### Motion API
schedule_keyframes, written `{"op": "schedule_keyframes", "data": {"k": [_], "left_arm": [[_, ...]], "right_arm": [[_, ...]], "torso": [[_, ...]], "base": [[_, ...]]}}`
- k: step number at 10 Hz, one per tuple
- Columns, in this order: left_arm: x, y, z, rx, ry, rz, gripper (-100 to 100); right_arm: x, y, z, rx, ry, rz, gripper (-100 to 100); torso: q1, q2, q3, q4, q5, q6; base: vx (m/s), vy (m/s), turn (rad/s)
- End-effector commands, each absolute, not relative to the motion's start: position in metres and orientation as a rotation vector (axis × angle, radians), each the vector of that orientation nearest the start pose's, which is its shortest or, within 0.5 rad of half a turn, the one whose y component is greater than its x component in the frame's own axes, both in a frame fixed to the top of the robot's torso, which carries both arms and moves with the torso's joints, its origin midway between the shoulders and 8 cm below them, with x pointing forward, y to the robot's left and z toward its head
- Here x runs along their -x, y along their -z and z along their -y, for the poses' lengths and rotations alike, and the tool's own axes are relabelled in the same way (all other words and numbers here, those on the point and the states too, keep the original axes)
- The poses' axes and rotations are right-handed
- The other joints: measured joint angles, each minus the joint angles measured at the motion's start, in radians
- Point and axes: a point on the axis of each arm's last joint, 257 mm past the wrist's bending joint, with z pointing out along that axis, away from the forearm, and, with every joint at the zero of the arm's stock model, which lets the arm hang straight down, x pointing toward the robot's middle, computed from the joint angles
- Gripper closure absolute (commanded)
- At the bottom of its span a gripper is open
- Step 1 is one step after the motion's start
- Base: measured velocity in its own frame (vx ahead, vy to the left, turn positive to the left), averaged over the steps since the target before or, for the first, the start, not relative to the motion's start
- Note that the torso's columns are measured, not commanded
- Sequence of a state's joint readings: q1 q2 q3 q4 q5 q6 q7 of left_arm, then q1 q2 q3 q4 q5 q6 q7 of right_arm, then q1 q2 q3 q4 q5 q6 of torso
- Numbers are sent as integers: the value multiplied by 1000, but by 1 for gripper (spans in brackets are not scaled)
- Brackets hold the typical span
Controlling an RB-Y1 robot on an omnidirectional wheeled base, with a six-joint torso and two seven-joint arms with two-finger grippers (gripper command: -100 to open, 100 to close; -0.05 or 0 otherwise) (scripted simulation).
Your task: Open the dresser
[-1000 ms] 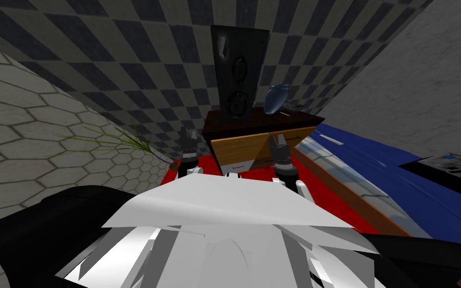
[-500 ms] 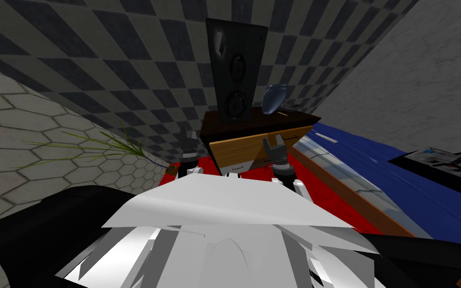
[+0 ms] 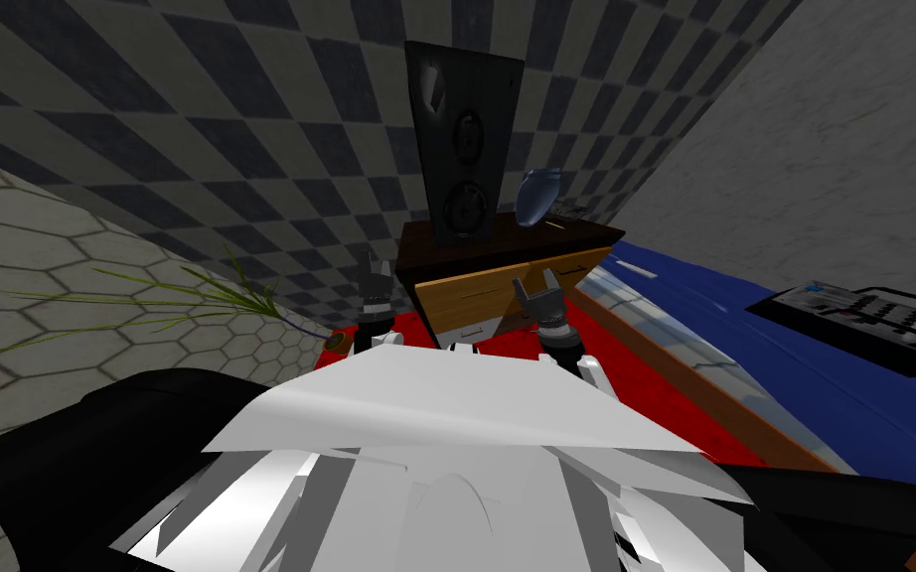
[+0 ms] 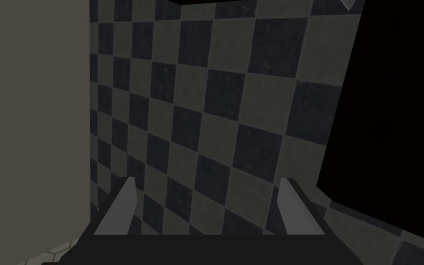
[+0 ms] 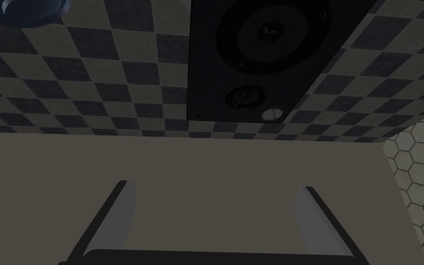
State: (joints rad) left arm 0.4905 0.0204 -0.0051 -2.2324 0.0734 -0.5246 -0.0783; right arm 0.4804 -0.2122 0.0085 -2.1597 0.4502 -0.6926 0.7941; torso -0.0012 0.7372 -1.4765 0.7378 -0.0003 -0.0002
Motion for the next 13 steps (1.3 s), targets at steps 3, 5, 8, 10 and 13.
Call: {"op": "schedule_keyframes", "data": {"k": [3, 5, 8, 10, 13], "left_arm": [[-349, -11, -285, 674, 1280, -612, 0], [-349, -11, -285, 674, 1280, -612, 0], [-349, -11, -285, 674, 1280, -612, 0], [-349, -11, -285, 674, 1280, -612, 0], [-349, -11, -285, 674, 1280, -612, 0]], "right_arm": [[-345, 39, 176, 410, -216, -907, -100], [-345, 39, 176, 414, -209, -905, -100], [-345, 39, 176, 414, -209, -905, -100], [-345, 39, 176, 414, -209, -905, -100], [-349, 44, 175, 444, -154, -904, -100]], "torso": [[3, 2, 1, 0, 1, 0], [0, 0, 0, 0, 0, 0], [1, 1, 0, 0, 0, 0], [2, 1, 1, 0, 1, 0], [1, 1, 1, 0, 0, 0]], "base": [[-19, 34, -96], [-1, 1, -4], [2, -4, 12], [-7, 11, -32], [-9, 10, -10]]}}
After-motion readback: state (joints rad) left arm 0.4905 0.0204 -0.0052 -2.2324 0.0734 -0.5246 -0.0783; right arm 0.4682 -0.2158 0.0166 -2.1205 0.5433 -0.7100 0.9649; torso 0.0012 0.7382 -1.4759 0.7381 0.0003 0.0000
